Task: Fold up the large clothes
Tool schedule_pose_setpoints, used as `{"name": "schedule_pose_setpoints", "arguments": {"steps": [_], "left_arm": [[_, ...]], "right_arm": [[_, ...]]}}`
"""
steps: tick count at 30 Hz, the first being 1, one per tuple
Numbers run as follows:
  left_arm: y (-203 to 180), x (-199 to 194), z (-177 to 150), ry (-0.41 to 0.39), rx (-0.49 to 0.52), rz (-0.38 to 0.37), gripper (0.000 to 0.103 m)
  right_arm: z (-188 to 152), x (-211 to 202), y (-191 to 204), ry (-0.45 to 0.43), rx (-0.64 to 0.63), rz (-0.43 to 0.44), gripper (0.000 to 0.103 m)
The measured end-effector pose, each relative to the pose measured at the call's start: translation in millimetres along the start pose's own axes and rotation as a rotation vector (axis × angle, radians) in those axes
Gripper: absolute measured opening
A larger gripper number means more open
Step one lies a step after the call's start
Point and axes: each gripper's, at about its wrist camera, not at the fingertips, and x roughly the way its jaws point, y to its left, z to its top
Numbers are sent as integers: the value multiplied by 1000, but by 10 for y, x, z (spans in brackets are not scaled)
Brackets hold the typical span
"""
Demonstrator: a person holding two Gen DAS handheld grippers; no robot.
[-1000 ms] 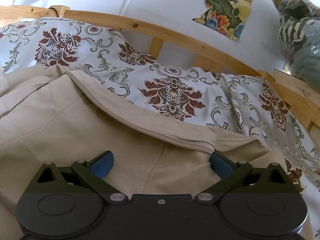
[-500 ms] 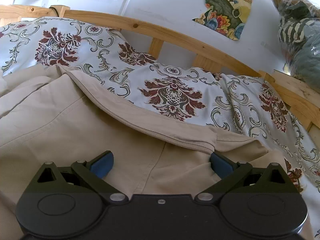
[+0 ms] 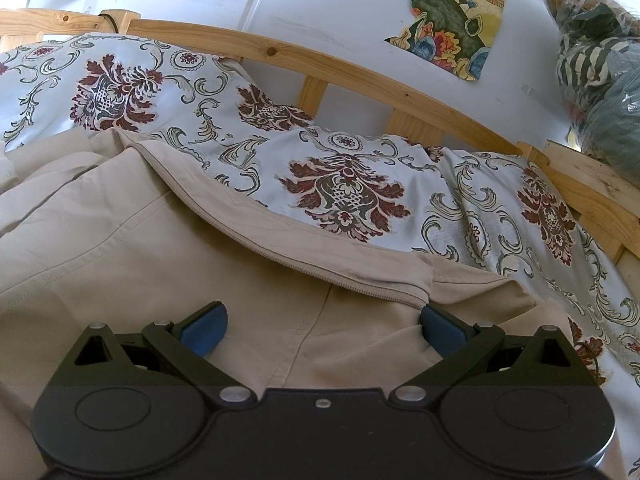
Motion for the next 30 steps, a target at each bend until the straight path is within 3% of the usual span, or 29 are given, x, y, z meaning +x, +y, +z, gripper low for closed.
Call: {"name": "schedule_pose_setpoints", "arguments": {"steps": [2, 4, 7, 14, 18, 20, 21, 22, 24, 26, 30], "left_arm": [[-7, 31, -9, 3, 13, 21, 23], [-36, 43, -13, -1, 42, 55, 12], [-93, 10, 12, -16, 84, 77, 8], [-186, -75, 141, -14, 186, 41, 6], [-45, -4, 139, 53, 166, 38, 7], [0, -14, 132, 66, 154, 30, 10], [4, -33, 118, 60, 148, 28, 18], [3, -68, 91, 50, 138, 9, 44], [-20, -117, 0, 32, 128, -15, 72], [-68, -126, -134, 37, 134, -31, 74], [-145, 102, -351, 123, 85, -69, 82]], "right_arm": [[0, -1, -2, 0, 0, 0, 102], [0, -1, -1, 0, 0, 0, 102], [0, -1, -2, 0, 0, 1, 102], [6, 5, -1, 4, 8, 6, 102], [5, 3, -3, 2, 7, 6, 102], [5, 2, -3, 2, 6, 5, 102], [5, 1, -3, 1, 5, 3, 102], [7, -2, -6, -2, 5, 3, 102], [7, -40, -25, -14, 18, 4, 102], [5, -144, -59, -34, 39, 14, 102], [18, -339, -127, -14, 101, 59, 102]]}}
